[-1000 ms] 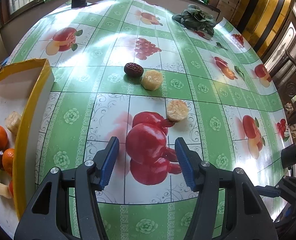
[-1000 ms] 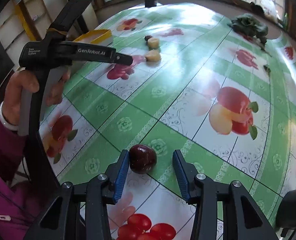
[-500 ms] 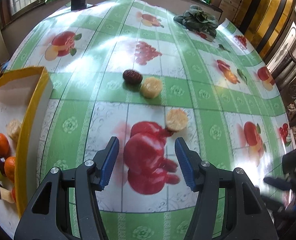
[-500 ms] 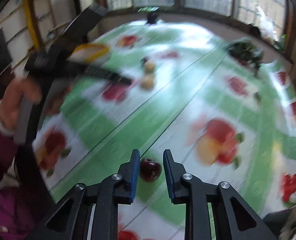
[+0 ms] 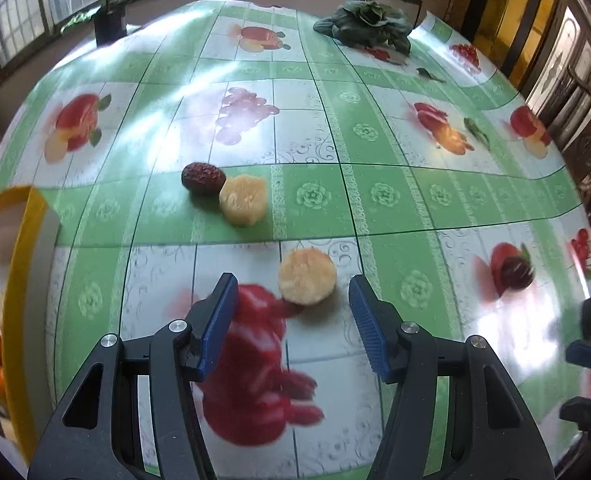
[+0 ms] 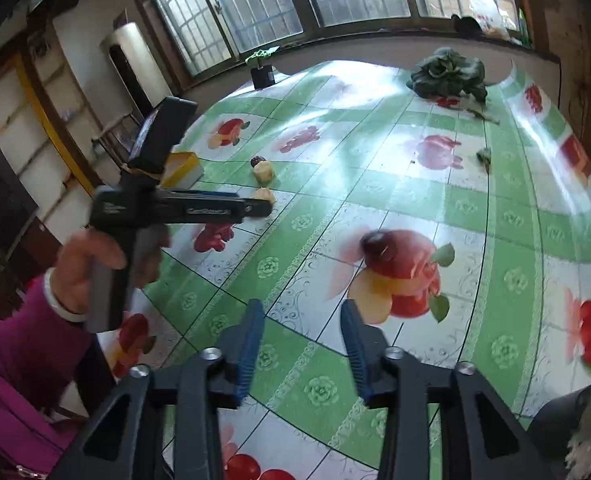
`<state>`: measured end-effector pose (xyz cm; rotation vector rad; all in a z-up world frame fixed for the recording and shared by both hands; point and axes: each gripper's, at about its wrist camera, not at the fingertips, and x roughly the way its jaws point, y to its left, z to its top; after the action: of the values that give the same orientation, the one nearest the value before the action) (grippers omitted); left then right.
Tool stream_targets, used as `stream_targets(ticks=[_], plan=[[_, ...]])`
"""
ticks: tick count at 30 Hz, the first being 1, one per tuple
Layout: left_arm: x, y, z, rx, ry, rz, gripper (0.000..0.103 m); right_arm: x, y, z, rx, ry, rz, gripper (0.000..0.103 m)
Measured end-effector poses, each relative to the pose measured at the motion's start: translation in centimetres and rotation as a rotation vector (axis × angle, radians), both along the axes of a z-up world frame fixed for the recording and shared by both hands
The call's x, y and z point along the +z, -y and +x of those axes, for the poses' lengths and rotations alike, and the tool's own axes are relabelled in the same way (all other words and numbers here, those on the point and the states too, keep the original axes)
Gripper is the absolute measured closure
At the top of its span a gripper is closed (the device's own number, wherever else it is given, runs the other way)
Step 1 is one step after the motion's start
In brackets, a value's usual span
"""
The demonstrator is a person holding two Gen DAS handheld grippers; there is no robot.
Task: Organize fruits
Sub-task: 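Grasp the round bread slice with the left gripper while the right holds the plum, then carry the bread slice and dark plum over the white tray with both grippers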
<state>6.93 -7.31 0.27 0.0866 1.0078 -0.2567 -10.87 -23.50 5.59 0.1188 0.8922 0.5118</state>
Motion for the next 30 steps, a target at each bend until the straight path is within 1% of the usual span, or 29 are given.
stream_targets(ticks=[2, 3, 4, 5, 7, 9, 10, 11, 13, 15, 18, 20, 22, 24, 25, 26, 30], plan=[[-0.1, 0.3, 0.1, -0.015, 0.014, 0.000, 0.045, -0.2, 0.2, 0.3, -0.022, 0.000, -0.015, 0.062], [-0.1, 0.4, 0.0, -0.018, 0.027, 0.001, 0.052, -0.3, 0.3, 0.9, -0.052, 0.001, -0.030, 0.062], [-0.1, 0.5, -0.1, -0.019, 0.042, 0.016, 0.067, -0.4, 0.4, 1.5, -0.083, 0.000, -0.040, 0.062], [-0.1, 0.7, -0.2, -0.026, 0.055, 0.024, 0.073, -0.6, 0.8, 2.4, -0.132, 0.000, -0.051, 0.062], [-0.1, 0.6, -0.2, -0.033, 0.047, 0.011, 0.073, -1.0, 1.4, 3.8, -0.192, 0.011, -0.075, 0.062], [-0.1, 0.7, -0.2, -0.037, 0.049, 0.014, 0.073, -1.7, 2.2, 5.5, -0.282, 0.000, -0.136, 0.062], [0.0, 0.7, -0.3, -0.039, 0.051, 0.017, 0.073, -2.0, 2.7, 6.0, -0.313, -0.010, -0.140, 0.062], [0.0, 0.6, -0.4, -0.040, 0.051, 0.015, 0.073, -2.3, 3.1, 6.4, -0.329, -0.020, -0.123, 0.062], [0.0, 0.6, -0.5, -0.040, 0.049, 0.010, 0.073, -2.9, 3.6, 7.2, -0.312, -0.044, -0.084, 0.062], [0.0, 0.6, -0.7, -0.041, 0.045, 0.005, 0.073, -3.0, 3.7, 7.9, -0.319, -0.022, -0.096, 0.062], [0.0, 0.7, -0.7, -0.048, 0.039, 0.000, 0.073, -3.0, 3.8, 9.0, -0.319, -0.024, -0.076, 0.062], [0.0, 0.8, -0.8, -0.048, 0.040, 0.006, 0.073, -3.2, 3.5, 9.6, -0.319, -0.018, -0.097, 0.062], [0.0, 0.8, -0.9, -0.047, 0.041, 0.010, 0.073, -3.4, 2.9, 9.6, -0.299, 0.001, -0.154, 0.062], [0.0, 0.8, -1.0, -0.042, 0.040, 0.008, 0.073, -3.4, 2.3, 9.1, -0.282, 0.010, -0.203, 0.067], [0.0, 0.7, -1.0, -0.040, 0.038, 0.005, 0.073, -3.4, 2.1, 8.9, -0.278, 0.013, -0.224, 0.073], [0.1, 0.7, -1.1, -0.038, 0.034, -0.001, 0.073, -3.4, 2.0, 8.7, -0.275, 0.015, -0.241, 0.073], [0.1, 0.5, -1.5, -0.033, 0.031, -0.001, 0.073, -3.5, 2.5, 7.6, -0.264, 0.013, -0.223, 0.074]])
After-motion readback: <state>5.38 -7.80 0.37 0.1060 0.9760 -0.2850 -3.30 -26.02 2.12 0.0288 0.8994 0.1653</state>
